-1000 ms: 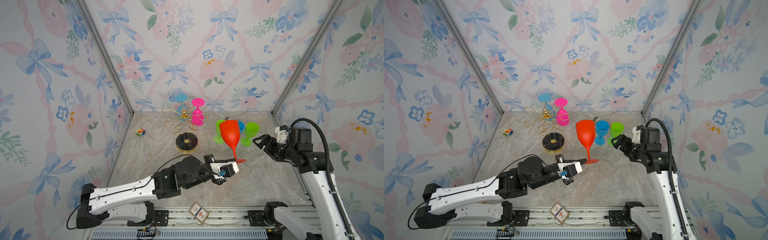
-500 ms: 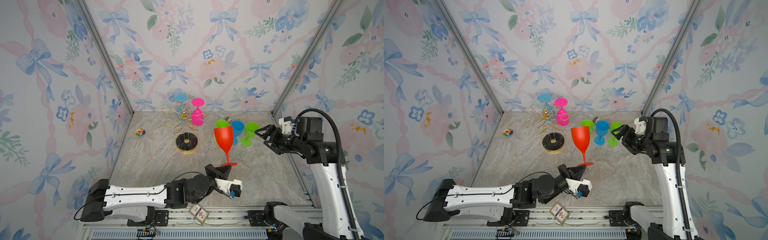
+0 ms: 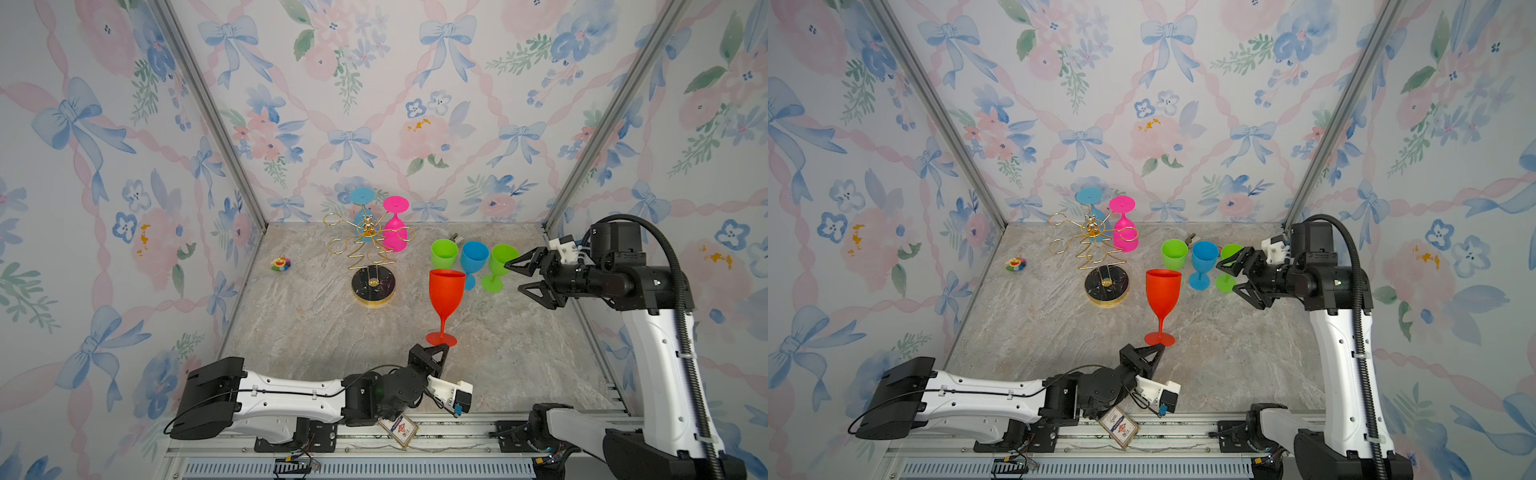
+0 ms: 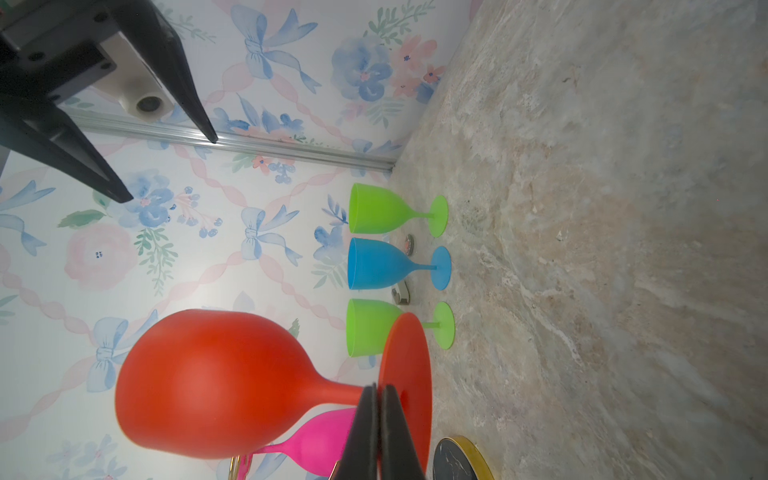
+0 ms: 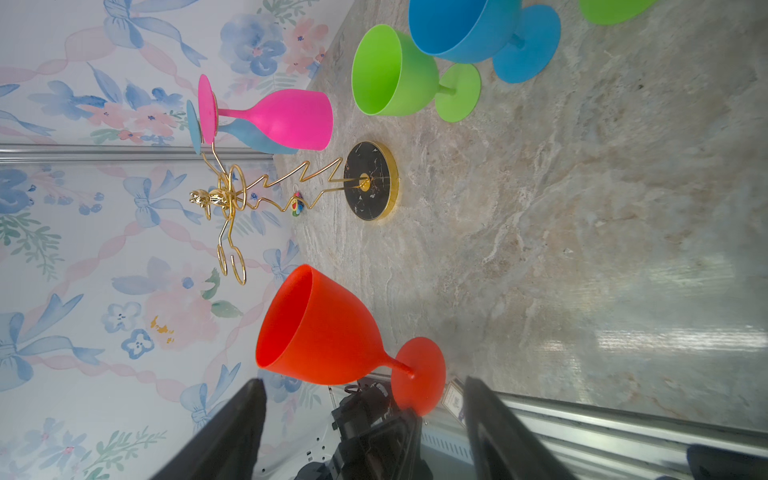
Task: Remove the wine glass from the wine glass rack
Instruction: 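Lower the red glass upright near the robot with left while right swings toward it, then move the open right gripper down onto the red glass bowl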
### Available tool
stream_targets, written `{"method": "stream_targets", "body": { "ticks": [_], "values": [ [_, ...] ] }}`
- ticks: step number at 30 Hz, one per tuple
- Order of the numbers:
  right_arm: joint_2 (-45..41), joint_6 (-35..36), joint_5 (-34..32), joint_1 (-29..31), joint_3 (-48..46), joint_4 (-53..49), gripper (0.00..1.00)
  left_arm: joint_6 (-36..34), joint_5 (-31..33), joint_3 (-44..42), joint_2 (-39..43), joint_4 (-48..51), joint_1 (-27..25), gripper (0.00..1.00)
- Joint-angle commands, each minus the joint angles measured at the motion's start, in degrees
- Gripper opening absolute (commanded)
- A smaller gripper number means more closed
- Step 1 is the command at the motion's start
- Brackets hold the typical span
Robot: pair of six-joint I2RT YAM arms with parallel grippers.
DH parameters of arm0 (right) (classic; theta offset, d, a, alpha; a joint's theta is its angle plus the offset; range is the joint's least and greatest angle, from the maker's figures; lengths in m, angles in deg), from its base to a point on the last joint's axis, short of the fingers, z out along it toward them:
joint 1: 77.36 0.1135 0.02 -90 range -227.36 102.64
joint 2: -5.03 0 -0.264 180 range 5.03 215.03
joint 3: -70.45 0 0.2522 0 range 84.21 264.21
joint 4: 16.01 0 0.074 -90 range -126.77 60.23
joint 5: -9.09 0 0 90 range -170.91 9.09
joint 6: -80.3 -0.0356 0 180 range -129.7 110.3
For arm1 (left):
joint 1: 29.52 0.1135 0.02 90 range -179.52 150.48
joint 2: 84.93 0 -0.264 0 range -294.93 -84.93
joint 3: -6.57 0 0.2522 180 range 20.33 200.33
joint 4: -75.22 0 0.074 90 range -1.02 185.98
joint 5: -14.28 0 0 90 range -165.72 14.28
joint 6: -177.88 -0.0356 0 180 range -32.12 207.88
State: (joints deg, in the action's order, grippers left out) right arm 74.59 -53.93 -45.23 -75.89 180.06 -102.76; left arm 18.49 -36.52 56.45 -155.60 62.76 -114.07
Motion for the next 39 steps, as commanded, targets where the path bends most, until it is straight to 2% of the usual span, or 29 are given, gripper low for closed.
{"method": "stream_targets", "body": {
  "ticks": [1,10,17,24,39],
  "values": [
    [3.6,2.8,1.2,2.6,4.8,-6.6,0.76,-3.7,1.1,-1.3,0.0,-3.6,-0.6,0.0],
    [12.3,5.5,2.5,9.5,10.6,-13.2,0.7,-10.9,2.0,-6.4,-0.4,-5.1,-0.8,0.0],
    [18.0,11.9,1.7,12.2,18.2,-21.5,0.65,-11.2,2.1,-8.8,0.0,-6.1,-0.9,0.0],
    [20.7,16.1,1.7,13.7,18.3,-26.3,0.53,-13.0,2.1,-10.1,0.0,-6.7,-0.9,0.0],
    [24.4,17.8,0.8,16.8,17.0,-28.2,0.48,-14.6,1.9,-11.6,1.7,-6.8,-1.0,0.0]
  ]
}}
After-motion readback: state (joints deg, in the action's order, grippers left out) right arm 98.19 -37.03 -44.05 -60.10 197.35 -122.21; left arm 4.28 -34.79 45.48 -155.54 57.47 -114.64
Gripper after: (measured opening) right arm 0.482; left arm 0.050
